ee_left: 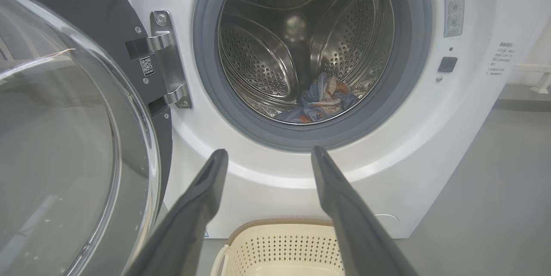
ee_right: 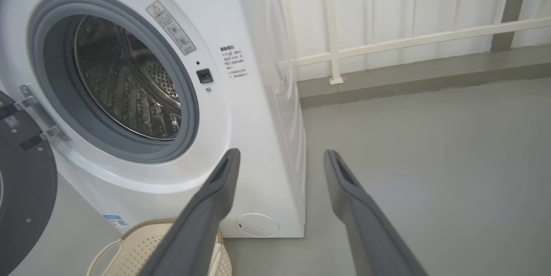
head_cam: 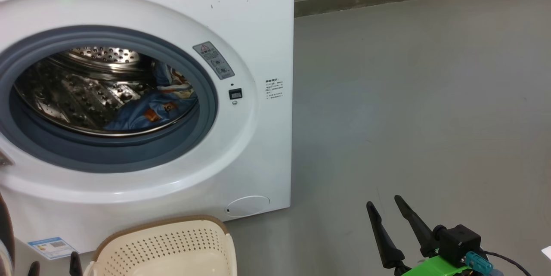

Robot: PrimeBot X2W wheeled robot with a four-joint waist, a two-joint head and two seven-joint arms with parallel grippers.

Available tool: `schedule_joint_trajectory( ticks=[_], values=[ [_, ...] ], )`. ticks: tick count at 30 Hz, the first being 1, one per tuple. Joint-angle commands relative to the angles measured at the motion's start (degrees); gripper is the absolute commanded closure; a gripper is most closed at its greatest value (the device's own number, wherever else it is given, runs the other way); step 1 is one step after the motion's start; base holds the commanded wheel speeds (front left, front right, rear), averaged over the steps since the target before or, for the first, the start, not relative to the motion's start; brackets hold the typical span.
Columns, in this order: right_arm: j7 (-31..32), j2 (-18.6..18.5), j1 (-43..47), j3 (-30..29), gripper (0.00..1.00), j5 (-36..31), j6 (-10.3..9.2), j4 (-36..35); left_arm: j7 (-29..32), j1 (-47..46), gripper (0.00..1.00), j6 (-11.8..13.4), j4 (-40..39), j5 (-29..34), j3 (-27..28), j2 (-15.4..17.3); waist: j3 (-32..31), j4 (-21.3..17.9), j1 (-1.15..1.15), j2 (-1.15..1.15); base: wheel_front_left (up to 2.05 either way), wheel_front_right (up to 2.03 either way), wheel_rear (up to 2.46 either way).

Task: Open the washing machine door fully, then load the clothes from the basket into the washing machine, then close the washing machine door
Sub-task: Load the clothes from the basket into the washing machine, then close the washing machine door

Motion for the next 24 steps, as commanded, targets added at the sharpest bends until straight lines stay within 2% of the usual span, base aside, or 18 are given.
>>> schedule_joint_trajectory(
  ticks=[1, 16, 24],
  values=[
    [-0.28, 0.0, -0.23, 1.46, 0.0, -0.24, 0.09, -1.16, -0.36, -2.51, 0.0, -0.27, -0.98, 0.63, 2.25, 0.48, 0.04, -0.01, 0.0, 0.0, 0.0, 0.0, 0.0],
    [-0.28, 0.0, -0.17, 1.33, 0.0, 0.72, 0.09, -1.08, -0.36, -3.13, 0.0, -1.04, -0.29, 1.04, 3.3, -0.34, 0.64, -0.04, 0.0, 0.0, -0.01, 0.01, 0.0],
    [-0.28, 0.0, -0.11, 1.37, 0.0, 0.81, 0.09, -1.11, -0.36, -3.75, 0.0, -1.23, 0.16, 1.42, 3.87, -0.62, 0.78, 0.04, 0.0, 0.0, -0.74, 0.74, 0.0]
  ],
)
